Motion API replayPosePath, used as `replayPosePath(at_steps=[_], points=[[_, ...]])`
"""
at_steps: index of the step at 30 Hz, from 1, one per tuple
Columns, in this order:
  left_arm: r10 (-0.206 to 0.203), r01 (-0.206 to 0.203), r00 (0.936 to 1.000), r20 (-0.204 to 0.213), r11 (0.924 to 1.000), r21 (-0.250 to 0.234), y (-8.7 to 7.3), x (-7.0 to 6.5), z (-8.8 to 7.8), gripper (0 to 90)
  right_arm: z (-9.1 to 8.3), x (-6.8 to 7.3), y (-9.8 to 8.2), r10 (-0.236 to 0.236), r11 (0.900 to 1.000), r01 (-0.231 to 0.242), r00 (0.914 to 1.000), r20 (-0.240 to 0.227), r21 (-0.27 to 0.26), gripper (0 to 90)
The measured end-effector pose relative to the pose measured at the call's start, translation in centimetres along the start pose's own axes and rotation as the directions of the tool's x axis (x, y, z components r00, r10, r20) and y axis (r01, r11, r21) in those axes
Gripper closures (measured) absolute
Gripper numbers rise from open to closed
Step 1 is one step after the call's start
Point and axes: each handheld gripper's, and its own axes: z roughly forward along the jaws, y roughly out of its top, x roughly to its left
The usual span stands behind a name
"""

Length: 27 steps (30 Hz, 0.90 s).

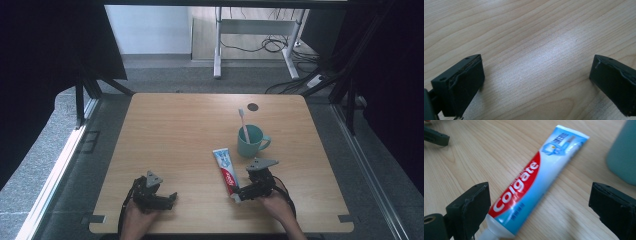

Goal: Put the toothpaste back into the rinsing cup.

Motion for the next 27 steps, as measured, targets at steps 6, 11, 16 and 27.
replayPosePath(at_steps=[6,11,16,27], points=[[0.000,0.000,1.0000,0.000,1.0000,0.000,0.0,0.0,0.0,0.0,1.6,1.0,0.1,-0.013,0.999,0.013,0.9998,-0.016,0.029,3.4],[0.000,0.000,1.0000,0.000,1.0000,0.000,0.0,0.0,0.0,0.0,2.6,1.3,-0.4,-0.029,0.998,0.030,0.9996,-0.004,0.060,3.4],[0.000,0.000,1.0000,0.000,1.0000,0.000,0.0,0.0,0.0,0.0,2.3,0.7,-1.0,-0.022,0.997,0.021,0.9997,0.012,0.073,2.3],[0.000,0.000,1.0000,0.000,1.0000,0.000,0.0,0.0,0.0,0.0,0.4,-2.1,-2.0,0.002,0.996,-0.009,0.9966,0.082,0.089,2.1]])
